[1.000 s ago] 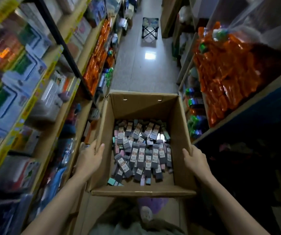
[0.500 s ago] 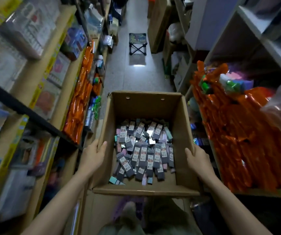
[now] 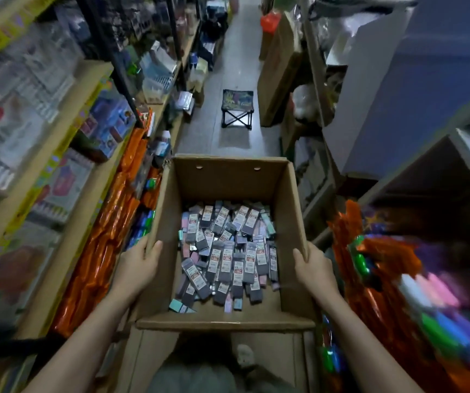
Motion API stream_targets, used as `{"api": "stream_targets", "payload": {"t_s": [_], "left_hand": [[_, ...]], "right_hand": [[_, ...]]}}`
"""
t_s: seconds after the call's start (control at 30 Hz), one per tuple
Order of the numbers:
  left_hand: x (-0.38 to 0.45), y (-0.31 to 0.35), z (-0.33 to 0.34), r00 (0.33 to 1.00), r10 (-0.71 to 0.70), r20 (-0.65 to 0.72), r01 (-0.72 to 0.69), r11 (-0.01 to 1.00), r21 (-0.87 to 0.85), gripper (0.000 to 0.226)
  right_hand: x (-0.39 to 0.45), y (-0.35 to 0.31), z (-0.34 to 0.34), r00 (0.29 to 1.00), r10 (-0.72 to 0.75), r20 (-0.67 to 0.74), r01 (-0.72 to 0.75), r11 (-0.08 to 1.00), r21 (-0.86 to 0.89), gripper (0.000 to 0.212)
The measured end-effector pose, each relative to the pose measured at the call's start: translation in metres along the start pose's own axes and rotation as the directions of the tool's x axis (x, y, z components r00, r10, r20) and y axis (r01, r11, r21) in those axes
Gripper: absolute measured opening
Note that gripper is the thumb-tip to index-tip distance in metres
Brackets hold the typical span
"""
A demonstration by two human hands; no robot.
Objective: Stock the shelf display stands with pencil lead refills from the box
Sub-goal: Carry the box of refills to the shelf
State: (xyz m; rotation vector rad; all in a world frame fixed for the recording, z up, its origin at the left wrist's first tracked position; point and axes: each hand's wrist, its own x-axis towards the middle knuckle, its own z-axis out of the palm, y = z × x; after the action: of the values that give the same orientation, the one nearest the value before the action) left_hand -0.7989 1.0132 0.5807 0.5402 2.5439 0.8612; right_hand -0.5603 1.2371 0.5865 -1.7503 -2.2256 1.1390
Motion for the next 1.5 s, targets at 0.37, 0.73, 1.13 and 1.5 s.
{"api": "stream_targets", "payload": {"t_s": [0.37,0.73,1.13,1.5], "left_hand": [[0.297,0.090,0.016,1.000,-0.003,0.027,0.003,1.000,-0.003,0.035],[0.558,0.222,0.034,0.998,-0.010,0.069,0.009,1.000,0.011,0.037],[0.802,0.357,0.053,0.994,-0.103,-0.047,0.101,0.994,-0.036,0.043],[1.024,0.420,0.062,0.983,-0.152,-0.101,0.137,0.981,-0.139,0.033]], "right_hand": [[0.257,-0.149,0.018,0.999,0.048,0.012,-0.049,0.998,0.041,0.029],[0.513,-0.269,-0.002,0.998,0.056,0.007,-0.056,0.996,0.072,0.024],[0.803,-0.414,-0.046,0.994,-0.075,0.078,0.071,0.996,0.047,0.021],[1.034,-0.552,-0.025,0.976,-0.162,0.144,0.163,0.987,0.003,0.022]]}}
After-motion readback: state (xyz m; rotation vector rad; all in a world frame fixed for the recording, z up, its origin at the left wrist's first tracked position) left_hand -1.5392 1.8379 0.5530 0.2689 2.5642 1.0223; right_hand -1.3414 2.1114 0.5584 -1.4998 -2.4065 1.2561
